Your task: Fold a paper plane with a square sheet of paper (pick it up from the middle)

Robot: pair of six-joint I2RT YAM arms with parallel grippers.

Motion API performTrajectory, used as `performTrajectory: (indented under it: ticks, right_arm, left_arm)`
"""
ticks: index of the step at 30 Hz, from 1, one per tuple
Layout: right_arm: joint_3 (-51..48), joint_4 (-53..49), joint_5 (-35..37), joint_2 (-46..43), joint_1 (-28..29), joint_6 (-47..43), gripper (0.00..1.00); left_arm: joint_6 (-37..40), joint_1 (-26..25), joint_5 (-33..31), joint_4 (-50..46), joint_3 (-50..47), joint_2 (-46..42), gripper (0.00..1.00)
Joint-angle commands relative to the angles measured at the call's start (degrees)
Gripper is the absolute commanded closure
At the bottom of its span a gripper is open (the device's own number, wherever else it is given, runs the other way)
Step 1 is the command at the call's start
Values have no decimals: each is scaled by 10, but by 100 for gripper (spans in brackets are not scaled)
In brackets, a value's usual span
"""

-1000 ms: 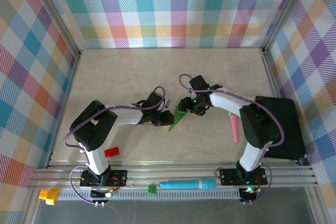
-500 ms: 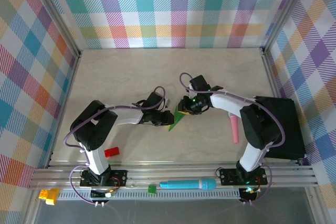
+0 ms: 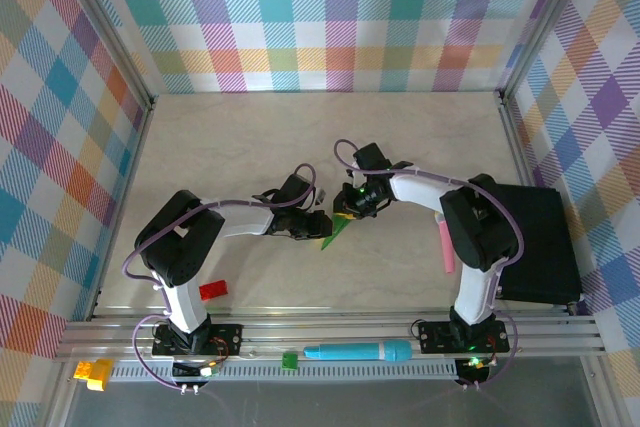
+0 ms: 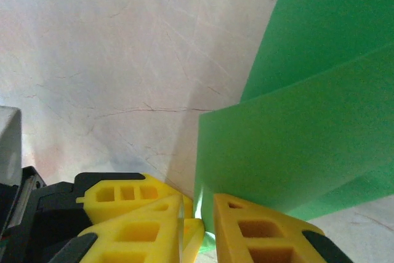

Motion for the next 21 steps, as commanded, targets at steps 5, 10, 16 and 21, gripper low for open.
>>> performTrajectory:
  ticks: [5, 10, 16, 21]
  right_arm:
    - [20, -26, 26, 16, 4, -10, 80]
    - [23, -39, 48, 22, 4, -11, 81]
    - [19, -38, 51, 27, 4, -11, 81]
    - [18, -36, 53, 30, 4, -11, 82]
  left_arm:
    - [21, -3, -54, -43, -8, 47, 81]
    - [24, -2, -55, -46, -9, 46, 81]
    - [24, -3, -56, -40, -13, 43, 81]
    - [24, -3, -55, -40, -13, 45, 81]
